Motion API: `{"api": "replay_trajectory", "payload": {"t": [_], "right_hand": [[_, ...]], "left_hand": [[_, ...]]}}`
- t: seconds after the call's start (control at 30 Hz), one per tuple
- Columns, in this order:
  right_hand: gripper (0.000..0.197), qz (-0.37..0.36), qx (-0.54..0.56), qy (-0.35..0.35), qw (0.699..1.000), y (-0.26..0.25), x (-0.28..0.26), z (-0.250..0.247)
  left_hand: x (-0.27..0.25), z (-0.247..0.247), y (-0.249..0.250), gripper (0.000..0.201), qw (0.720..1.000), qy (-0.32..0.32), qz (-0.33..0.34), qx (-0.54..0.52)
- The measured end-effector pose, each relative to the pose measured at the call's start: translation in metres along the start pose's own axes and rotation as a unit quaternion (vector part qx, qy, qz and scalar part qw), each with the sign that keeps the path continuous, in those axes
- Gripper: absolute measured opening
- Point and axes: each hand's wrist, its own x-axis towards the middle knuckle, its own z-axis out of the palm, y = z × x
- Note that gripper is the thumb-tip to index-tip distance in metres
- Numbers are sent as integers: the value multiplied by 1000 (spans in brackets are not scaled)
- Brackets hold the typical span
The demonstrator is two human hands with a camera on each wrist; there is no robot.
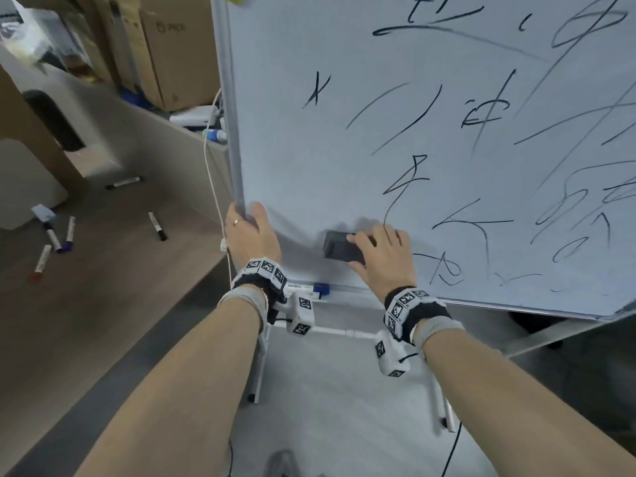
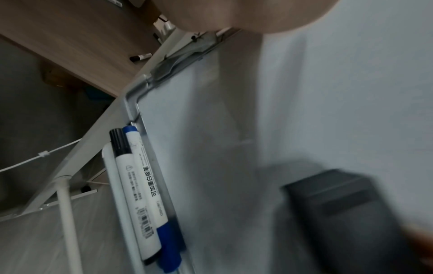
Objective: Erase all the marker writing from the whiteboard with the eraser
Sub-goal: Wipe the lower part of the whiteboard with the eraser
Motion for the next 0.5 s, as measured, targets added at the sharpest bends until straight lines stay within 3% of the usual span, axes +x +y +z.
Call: {"api": "replay_trajectory", "payload": {"t": [0.17, 0.3, 0.37, 0.5], "right_hand": [[49, 53, -9, 142, 988, 21, 43, -53], [46, 41, 16, 170, 984, 25, 48, -54], [46, 6, 26, 132, 991, 20, 38, -36], [53, -85, 8, -35, 996, 20, -12, 13]], "left_hand": [[-2, -2, 4, 57, 999, -6, -17, -27], [-1, -8, 3, 55, 1000, -10, -16, -25], [0, -9, 3, 53, 999, -13, -25, -30], [0, -7, -4, 54, 999, -17, -42, -28]]}}
